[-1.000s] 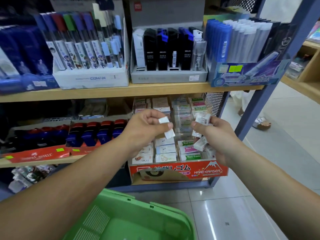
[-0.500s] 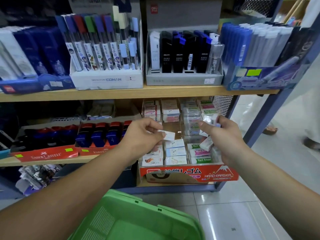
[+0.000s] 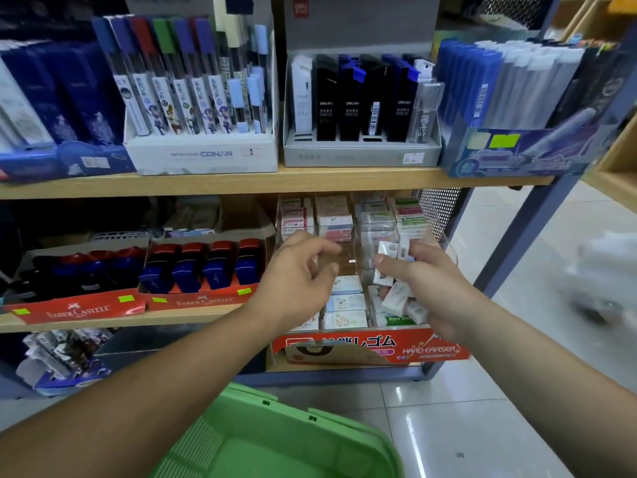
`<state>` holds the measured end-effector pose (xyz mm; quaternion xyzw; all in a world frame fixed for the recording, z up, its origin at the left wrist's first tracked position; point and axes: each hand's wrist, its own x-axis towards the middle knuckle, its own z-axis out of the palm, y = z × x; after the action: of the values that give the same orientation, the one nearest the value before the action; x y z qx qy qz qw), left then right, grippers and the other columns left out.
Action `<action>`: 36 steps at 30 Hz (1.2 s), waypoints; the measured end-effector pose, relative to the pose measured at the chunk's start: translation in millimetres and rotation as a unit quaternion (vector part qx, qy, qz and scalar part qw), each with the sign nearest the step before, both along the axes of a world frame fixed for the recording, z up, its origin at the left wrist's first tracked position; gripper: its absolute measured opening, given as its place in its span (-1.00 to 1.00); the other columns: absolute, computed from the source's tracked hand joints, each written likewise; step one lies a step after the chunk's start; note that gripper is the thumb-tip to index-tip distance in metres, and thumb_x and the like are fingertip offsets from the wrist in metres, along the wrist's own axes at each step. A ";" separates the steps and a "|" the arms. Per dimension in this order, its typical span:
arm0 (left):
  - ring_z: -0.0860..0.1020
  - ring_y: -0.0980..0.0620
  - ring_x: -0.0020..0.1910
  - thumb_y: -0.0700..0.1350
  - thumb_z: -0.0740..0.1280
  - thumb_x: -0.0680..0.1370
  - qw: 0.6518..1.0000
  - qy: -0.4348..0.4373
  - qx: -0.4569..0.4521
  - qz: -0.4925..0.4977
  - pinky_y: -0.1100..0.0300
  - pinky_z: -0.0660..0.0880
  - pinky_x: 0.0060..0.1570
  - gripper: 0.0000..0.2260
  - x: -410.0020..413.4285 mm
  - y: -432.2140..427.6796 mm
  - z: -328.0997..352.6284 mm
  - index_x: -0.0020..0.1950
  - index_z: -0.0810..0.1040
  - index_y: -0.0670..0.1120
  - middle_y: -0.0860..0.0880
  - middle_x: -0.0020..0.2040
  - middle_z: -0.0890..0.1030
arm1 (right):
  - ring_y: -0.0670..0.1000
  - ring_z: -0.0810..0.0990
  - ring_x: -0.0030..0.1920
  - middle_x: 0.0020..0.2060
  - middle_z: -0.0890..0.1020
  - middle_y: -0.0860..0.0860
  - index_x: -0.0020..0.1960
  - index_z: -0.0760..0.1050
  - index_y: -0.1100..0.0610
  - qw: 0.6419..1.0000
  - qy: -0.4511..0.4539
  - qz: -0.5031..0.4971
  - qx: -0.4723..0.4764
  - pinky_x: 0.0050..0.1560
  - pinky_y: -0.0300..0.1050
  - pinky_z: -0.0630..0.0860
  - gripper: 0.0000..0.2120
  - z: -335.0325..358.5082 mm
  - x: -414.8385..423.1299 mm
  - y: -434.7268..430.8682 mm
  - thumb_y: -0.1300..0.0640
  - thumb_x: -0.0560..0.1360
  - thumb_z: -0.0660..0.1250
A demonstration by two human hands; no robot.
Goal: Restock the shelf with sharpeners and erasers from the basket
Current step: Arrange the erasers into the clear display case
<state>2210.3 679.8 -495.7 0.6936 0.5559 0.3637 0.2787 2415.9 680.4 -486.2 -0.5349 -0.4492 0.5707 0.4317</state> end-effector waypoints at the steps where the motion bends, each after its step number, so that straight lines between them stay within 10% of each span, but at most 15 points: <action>1: 0.58 0.18 -0.10 -0.15 0.38 0.64 0.997 -0.064 -0.027 -0.021 0.37 0.52 -0.12 -0.78 2.3 -3.1 6.4 0.27 0.64 0.03 0.14 0.06 0.57 | 0.05 0.76 0.06 0.03 0.77 -0.05 0.24 0.63 0.02 1.000 -0.009 0.022 0.000 0.18 0.13 0.65 -0.77 1.8 -0.6 -1.5 0.17 0.59 0.46; 9: 0.66 0.02 -0.17 -0.22 0.40 0.62 0.969 -0.202 -0.128 -0.068 0.18 0.61 -0.24 -0.84 2.0 -6.9 18.4 0.18 0.65 -0.07 -0.07 -0.06 0.66 | 0.27 0.74 0.07 0.04 0.75 0.22 0.21 0.61 0.18 0.994 0.007 0.103 -0.024 0.15 0.19 0.66 -0.76 10.7 -11.5 -10.3 0.34 0.56 0.42; 17: 0.69 -0.04 -0.11 -0.18 0.39 0.63 0.958 -0.224 -0.174 -0.047 0.16 0.60 -0.23 -0.83 -13.7 -0.4 24.8 0.22 0.63 -0.05 -0.09 0.00 0.73 | 0.08 0.73 -0.14 -0.11 0.76 0.11 0.09 0.67 0.17 0.999 -0.020 0.043 0.000 -0.01 0.04 0.64 -0.86 12.2 -26.4 -5.5 0.27 0.54 0.48; 26: 0.66 0.04 -0.13 -0.16 0.41 0.62 0.995 -0.017 -0.082 0.061 0.21 0.54 -0.28 -0.74 -76.7 37.1 23.0 0.26 0.50 0.07 0.06 0.03 0.60 | 0.11 0.45 0.43 0.44 0.51 -0.06 0.41 0.47 -0.12 0.998 -0.041 -0.037 -0.021 0.40 0.16 0.38 -0.47 15.7 -49.8 8.9 -0.24 0.51 0.47; 32: 0.59 0.17 0.00 -0.15 0.48 0.57 0.996 0.056 -0.065 0.031 0.50 0.48 -0.25 -0.86 -70.2 62.9 9.8 0.09 0.64 0.01 0.09 0.01 0.64 | -0.01 0.37 0.33 0.32 0.46 -0.11 0.13 0.48 -0.17 0.999 -0.036 0.003 -0.034 0.33 0.08 0.26 -0.71 21.7 -64.8 13.1 -0.31 0.55 0.36; 36: 0.59 0.09 0.11 -0.14 0.41 0.61 0.992 0.110 -0.037 0.041 0.17 0.58 0.08 -0.84 -65.8 71.5 0.2 0.02 0.66 0.15 0.11 0.11 0.66 | -0.03 0.35 0.26 0.20 0.44 -0.17 -0.15 0.52 -0.26 0.998 -0.040 0.003 -0.053 0.34 0.11 0.28 -0.78 19.5 -69.9 17.7 -0.33 0.58 0.33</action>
<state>2144.5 751.3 -495.6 0.6955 0.6239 0.2756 0.2261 2346.0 698.1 -466.6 -0.5778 -0.4368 0.5734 0.3829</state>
